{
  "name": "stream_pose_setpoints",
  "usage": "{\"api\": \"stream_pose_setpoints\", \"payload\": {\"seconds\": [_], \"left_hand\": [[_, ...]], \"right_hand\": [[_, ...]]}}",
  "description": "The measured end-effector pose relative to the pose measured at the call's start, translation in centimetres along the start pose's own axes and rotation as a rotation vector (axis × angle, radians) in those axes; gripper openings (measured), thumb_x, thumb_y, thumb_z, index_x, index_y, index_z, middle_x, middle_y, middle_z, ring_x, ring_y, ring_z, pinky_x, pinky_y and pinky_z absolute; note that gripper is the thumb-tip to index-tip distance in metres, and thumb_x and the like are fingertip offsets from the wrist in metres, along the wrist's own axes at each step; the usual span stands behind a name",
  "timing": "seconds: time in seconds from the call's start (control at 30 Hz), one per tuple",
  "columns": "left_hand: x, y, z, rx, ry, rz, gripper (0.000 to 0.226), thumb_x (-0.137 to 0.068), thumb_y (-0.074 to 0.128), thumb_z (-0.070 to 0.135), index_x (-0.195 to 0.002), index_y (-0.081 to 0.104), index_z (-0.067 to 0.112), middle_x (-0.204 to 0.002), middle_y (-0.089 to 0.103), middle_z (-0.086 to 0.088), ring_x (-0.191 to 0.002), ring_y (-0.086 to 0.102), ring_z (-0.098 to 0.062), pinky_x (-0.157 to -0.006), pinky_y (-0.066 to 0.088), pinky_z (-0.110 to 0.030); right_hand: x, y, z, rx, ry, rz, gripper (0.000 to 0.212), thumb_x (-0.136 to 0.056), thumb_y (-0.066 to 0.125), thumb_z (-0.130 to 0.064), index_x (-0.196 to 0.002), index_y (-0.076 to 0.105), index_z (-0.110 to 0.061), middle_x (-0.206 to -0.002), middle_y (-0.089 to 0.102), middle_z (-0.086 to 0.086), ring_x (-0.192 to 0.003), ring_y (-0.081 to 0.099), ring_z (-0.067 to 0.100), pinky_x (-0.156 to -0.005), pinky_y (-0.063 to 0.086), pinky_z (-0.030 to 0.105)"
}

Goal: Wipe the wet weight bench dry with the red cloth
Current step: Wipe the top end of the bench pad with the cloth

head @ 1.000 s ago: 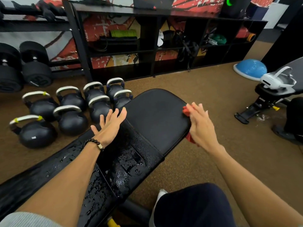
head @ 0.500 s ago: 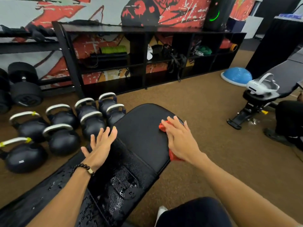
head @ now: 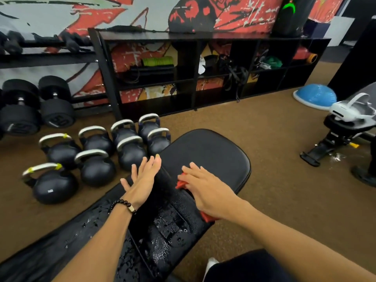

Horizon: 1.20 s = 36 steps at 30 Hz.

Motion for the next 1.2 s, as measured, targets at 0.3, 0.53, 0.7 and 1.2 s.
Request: {"api": "stream_pose_setpoints", "payload": {"seconds": [0.3, 0.53, 0.7, 1.2], "left_hand": [[0.0, -0.3, 0.0, -0.04, 0.002, 0.033, 0.108, -0.057, 0.015, 0.094, -0.154, 0.008, 0.047, -0.161, -0.003, 0.026, -0.149, -0.014, -0.005, -0.113, -0.026, -0.047], [0.4, -0.6, 0.3, -0.006, -0.005, 0.068, 0.089, -0.078, 0.016, 0.082, -0.156, -0.002, 0.041, -0.162, -0.006, 0.022, -0.148, -0.013, -0.003, -0.113, -0.026, -0.043], [0.4, -0.7, 0.0, 0.023, 0.002, 0.049, 0.102, -0.067, 0.013, 0.094, -0.155, 0.003, 0.043, -0.161, -0.005, 0.025, -0.147, -0.013, 0.001, -0.115, -0.025, -0.044], [0.2, -0.6, 0.1, 0.069, 0.008, 0.04, 0.075, -0.087, 0.017, 0.079, -0.153, 0.003, 0.045, -0.162, -0.005, 0.023, -0.147, -0.014, 0.001, -0.114, -0.027, -0.042]], "right_hand": [[-7.7, 0.0, -1.8, 0.077, -0.007, 0.012, 0.043, -0.095, 0.05, -0.009, -0.138, 0.053, -0.009, -0.147, 0.046, 0.013, -0.14, 0.032, 0.037, -0.116, 0.027, 0.053], [-14.7, 1.5, -1.9, 0.097, 0.054, 0.031, 0.02, -0.091, 0.055, -0.022, -0.108, 0.063, -0.013, -0.112, 0.062, 0.008, -0.117, 0.052, 0.031, -0.109, 0.033, 0.051], [-5.9, 0.4, -1.7, 0.031, 0.052, -0.021, 0.058, -0.093, 0.045, -0.009, -0.15, 0.038, -0.016, -0.16, 0.03, 0.005, -0.151, 0.014, 0.029, -0.122, 0.01, 0.046], [-16.0, 2.3, -1.4, 0.161, 0.108, -0.073, 0.032, -0.097, 0.043, -0.034, -0.115, 0.062, -0.015, -0.119, 0.062, 0.01, -0.117, 0.056, 0.033, -0.112, 0.027, 0.051]]}}
Point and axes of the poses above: each hand's wrist, its own x-axis away from the middle knuckle, its own y-axis out of the palm, z = x × y, the point moved 10 cm from there along -x, towards the middle knuckle
